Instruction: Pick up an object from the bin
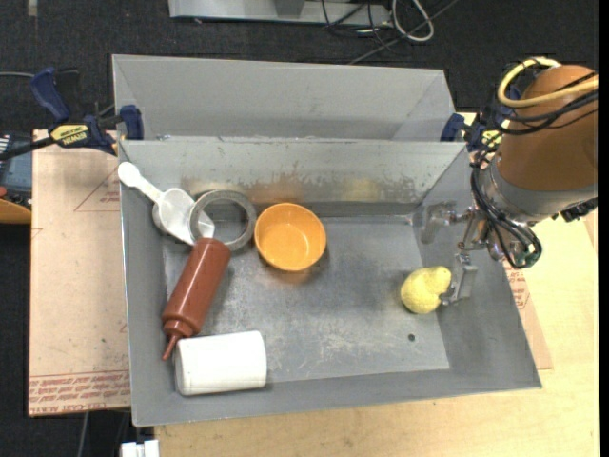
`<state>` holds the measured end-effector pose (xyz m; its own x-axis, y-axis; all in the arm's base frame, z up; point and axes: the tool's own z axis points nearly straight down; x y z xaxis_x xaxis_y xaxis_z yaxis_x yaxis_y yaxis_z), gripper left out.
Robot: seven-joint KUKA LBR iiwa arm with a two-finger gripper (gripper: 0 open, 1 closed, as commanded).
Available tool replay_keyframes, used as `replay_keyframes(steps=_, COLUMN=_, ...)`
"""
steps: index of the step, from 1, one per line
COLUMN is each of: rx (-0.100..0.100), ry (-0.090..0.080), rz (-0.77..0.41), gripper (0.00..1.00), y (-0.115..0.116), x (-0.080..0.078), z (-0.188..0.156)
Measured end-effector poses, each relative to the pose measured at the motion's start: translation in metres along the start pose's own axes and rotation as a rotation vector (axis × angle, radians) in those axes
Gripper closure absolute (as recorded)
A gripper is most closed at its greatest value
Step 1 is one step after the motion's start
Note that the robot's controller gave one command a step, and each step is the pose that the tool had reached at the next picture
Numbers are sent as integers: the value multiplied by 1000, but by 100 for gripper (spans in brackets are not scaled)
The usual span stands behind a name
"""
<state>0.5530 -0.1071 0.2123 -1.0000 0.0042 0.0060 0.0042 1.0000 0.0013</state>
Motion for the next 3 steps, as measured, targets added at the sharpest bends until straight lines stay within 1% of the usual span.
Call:
replay_keyframes(steps=1, rx=1, ry=-8, rz=-4, gripper=0, y=1, x=-1, z=-5)
replay_keyframes(steps=2, rx=0, ry=-11, rz=127, gripper=0, y=-20, x=-9, z=119)
replay_keyframes(steps=3, rx=5, ry=-23, rz=-150, gripper=0, y=-28, x=-11, z=55)
